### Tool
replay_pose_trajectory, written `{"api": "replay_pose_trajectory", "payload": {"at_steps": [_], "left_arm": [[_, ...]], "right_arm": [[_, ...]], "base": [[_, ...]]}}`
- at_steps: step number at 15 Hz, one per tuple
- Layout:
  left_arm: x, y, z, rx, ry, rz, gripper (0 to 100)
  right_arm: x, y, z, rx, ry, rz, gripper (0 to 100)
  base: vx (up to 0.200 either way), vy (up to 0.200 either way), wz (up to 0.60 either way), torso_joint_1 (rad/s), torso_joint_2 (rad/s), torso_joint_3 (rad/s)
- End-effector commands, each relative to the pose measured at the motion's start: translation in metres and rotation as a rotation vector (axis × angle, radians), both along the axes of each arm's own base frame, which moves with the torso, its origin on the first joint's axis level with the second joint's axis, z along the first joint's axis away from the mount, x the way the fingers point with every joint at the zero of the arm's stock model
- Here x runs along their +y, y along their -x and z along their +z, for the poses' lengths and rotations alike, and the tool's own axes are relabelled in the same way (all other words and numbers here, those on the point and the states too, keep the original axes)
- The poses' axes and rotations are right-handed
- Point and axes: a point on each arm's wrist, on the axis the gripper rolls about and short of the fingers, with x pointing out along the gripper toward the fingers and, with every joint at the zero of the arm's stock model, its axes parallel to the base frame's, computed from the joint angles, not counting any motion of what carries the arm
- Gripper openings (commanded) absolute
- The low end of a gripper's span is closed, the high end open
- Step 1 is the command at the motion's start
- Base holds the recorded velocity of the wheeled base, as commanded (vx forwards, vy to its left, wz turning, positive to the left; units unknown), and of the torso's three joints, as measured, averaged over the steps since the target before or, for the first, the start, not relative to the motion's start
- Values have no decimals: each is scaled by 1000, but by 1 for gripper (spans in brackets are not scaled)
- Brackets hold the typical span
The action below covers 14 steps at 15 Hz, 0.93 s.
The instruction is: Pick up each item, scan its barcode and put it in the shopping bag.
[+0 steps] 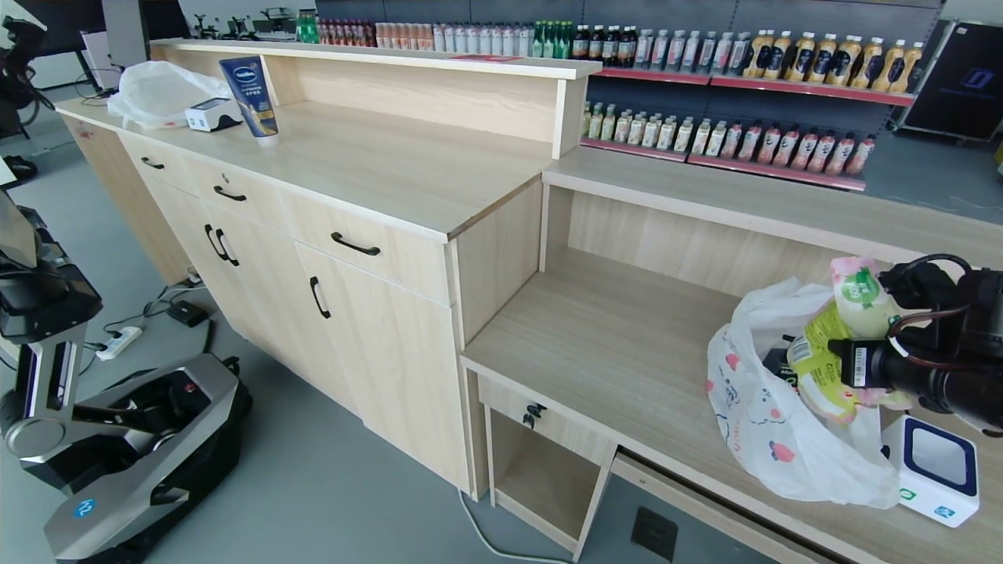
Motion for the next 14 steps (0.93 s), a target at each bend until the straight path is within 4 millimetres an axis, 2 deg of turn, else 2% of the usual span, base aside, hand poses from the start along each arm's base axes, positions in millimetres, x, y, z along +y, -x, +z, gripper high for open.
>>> {"api": "replay_pose_trajectory", "payload": {"at_steps": [1, 5, 9, 14], "left_arm": [[0, 0, 0, 0, 0, 1, 100], [0, 0, 0, 0, 0, 2, 100], [0, 0, 0, 0, 0, 1, 100], [0, 0, 0, 0, 0, 1, 100]], "right_arm": [[-1, -10, -17, 55, -7, 2, 0], [4, -31, -38, 46, -4, 29, 0], [7, -44, -58, 64, -4, 54, 0], [14, -54, -69, 80, -19, 99, 0]], "base": [[0, 0, 0, 0, 0, 0], [0, 0, 0, 0, 0, 0], [0, 0, 0, 0, 0, 0], [0, 0, 0, 0, 0, 0]]}}
